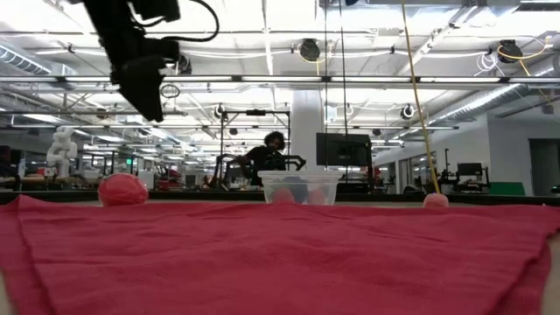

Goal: Pick and placing Produce into tupperware
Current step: Put the red and green dragon fruit into the transparent bin

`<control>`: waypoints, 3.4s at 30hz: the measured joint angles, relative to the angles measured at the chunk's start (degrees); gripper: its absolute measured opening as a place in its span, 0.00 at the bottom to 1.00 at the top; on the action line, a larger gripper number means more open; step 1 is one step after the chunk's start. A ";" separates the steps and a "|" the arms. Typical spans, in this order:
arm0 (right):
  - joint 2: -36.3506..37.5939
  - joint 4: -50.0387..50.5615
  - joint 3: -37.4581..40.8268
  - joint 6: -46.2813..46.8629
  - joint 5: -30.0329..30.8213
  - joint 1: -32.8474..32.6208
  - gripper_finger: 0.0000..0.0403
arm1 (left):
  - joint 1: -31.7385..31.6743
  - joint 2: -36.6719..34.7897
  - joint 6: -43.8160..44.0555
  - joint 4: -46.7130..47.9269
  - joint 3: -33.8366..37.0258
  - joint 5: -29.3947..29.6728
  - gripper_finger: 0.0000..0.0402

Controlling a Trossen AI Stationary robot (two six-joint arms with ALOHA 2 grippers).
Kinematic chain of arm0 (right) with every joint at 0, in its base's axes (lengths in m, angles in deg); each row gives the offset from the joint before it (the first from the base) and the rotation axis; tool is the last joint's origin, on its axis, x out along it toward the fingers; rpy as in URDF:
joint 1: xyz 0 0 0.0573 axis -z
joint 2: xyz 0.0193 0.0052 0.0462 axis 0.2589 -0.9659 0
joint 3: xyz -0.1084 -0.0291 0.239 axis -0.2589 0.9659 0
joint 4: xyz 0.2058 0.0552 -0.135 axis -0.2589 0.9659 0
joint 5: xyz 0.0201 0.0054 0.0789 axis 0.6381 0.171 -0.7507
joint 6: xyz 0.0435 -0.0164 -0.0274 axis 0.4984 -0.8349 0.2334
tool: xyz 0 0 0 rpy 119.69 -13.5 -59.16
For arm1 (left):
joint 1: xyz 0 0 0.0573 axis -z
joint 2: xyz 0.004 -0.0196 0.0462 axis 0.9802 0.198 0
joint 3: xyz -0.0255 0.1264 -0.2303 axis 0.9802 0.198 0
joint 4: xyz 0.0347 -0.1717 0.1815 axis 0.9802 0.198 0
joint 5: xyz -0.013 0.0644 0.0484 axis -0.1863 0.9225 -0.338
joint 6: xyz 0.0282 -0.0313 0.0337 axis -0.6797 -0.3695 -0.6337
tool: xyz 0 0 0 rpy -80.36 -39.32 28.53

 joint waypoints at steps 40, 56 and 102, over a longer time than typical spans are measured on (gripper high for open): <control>-0.22 -0.22 -0.04 3.13 0.15 -0.22 0.55 | 20.11 1.48 -18.23 -9.45 9.01 -19.80 0.77; -0.22 -0.41 -0.04 4.96 0.15 -0.22 0.55 | 17.54 11.89 -23.49 -12.86 10.15 -19.43 0.77; -0.22 -0.45 -0.04 4.98 0.15 -0.20 0.55 | 15.80 12.01 -18.75 -24.15 17.07 -18.77 0.77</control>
